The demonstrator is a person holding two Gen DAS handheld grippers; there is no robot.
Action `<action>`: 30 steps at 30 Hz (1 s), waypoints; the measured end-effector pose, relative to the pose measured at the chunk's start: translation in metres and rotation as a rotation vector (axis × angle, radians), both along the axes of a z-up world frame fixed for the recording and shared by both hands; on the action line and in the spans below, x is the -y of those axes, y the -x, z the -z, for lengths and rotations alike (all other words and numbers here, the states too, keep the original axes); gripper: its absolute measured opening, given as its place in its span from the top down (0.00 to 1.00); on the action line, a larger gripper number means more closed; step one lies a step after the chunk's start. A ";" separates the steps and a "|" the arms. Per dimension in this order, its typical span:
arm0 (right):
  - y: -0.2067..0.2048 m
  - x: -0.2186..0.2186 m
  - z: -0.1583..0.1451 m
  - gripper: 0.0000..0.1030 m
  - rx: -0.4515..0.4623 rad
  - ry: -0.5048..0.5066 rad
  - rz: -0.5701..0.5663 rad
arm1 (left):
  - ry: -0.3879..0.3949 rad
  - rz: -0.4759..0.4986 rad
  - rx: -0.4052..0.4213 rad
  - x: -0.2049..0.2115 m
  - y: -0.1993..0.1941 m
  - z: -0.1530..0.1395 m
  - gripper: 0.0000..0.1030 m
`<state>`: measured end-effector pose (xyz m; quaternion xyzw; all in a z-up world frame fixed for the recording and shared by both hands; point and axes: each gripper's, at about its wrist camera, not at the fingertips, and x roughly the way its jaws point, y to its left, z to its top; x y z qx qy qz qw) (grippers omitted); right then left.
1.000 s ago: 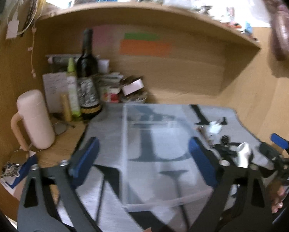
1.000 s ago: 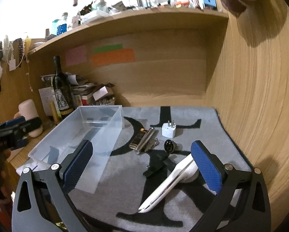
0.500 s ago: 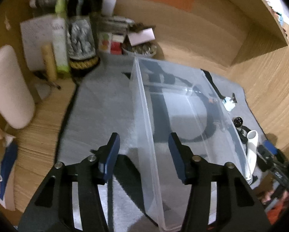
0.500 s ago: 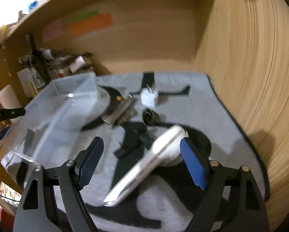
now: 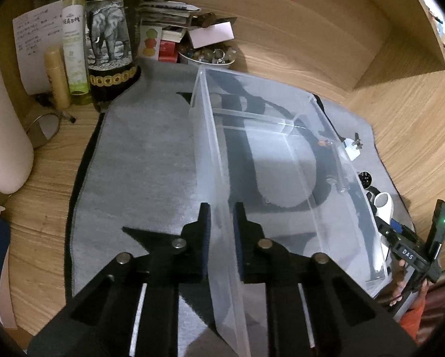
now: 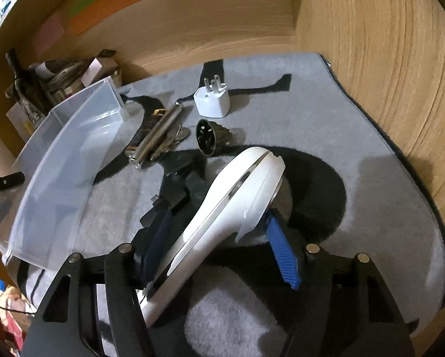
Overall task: Organize rigid objects
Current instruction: 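Clamp the clear box wall with the left tool while the right tool reaches the white device, then grasp the white handheld device with the right tool and lift it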
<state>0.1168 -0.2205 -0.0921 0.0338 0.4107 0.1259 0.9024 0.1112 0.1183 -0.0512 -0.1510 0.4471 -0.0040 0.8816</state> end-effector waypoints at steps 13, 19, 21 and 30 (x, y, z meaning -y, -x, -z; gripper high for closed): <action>-0.005 0.005 -0.007 0.69 0.037 -0.022 0.012 | 0.032 -0.037 0.016 -0.004 0.000 0.002 0.87; 0.004 0.001 -0.025 0.69 0.111 -0.003 0.006 | 0.009 -0.038 0.016 -0.002 -0.002 0.003 0.88; 0.005 -0.001 -0.035 0.69 0.138 -0.010 -0.001 | 0.005 -0.039 0.016 -0.002 -0.002 0.003 0.88; 0.009 -0.031 -0.078 0.69 0.265 -0.017 -0.092 | -0.006 -0.043 0.010 -0.003 -0.005 0.004 0.88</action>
